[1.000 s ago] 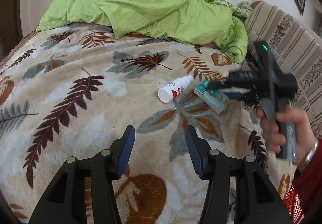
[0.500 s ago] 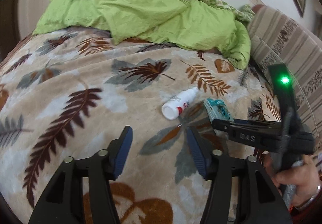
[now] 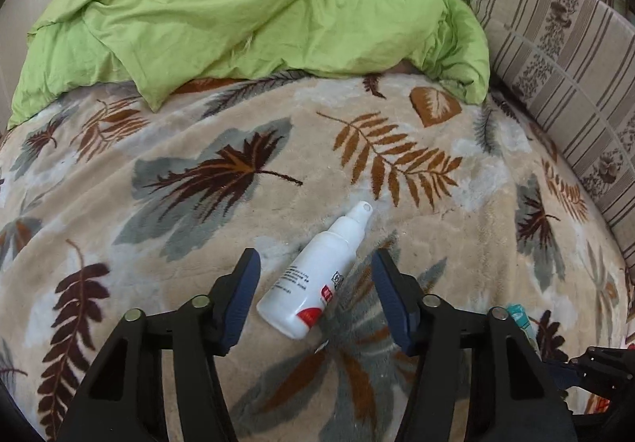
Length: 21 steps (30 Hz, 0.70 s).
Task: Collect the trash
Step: 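Grasp the teal wet-wipe packet with the right gripper while the left grasps the white spray bottle, then hold the teal packet and white spray bottle raised above the bed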
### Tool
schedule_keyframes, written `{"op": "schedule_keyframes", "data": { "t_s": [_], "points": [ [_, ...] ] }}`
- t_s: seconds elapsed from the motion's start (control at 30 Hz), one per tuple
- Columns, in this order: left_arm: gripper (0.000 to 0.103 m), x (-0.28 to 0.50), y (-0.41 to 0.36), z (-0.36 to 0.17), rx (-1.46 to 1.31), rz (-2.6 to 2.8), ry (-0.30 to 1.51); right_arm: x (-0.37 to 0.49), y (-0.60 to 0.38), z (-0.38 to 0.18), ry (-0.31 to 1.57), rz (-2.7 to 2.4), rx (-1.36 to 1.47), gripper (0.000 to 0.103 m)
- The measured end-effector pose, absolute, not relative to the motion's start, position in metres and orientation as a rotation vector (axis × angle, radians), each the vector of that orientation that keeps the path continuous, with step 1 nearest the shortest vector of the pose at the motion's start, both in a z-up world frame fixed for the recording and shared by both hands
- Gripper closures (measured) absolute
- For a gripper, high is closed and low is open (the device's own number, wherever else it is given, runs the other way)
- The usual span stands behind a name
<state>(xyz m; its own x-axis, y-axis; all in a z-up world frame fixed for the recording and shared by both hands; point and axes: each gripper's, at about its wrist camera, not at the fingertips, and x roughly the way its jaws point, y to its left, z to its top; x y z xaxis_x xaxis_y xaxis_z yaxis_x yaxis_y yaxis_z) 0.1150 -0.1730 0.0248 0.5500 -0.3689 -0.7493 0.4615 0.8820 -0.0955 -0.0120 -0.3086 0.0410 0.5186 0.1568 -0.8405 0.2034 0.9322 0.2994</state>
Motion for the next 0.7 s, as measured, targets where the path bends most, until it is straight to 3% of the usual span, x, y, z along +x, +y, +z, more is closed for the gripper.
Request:
{"op": "schedule_keyframes", "data": {
  "t_s": [0.13,0.2,0.47,0.7],
  "points": [
    [0.071,0.12,-0.183,0.009,0.152,-0.47,0.906,-0.008,-0.311,0.038,1.039,-0.026,0.407,0.067],
    [0.074,0.118,-0.183,0.005,0.163,-0.46,0.905,-0.007,-0.311,0.037,1.041,-0.025,0.413,0.067],
    [0.074,0.094,-0.161,0.008,0.099,-0.446,0.919,-0.014,-0.307,0.042,1.013,-0.04,0.41,0.067],
    [0.074,0.044,-0.125,0.036,0.06,-0.401,0.85,-0.046,-0.296,0.075,0.869,-0.092,0.344,0.067]
  ]
}}
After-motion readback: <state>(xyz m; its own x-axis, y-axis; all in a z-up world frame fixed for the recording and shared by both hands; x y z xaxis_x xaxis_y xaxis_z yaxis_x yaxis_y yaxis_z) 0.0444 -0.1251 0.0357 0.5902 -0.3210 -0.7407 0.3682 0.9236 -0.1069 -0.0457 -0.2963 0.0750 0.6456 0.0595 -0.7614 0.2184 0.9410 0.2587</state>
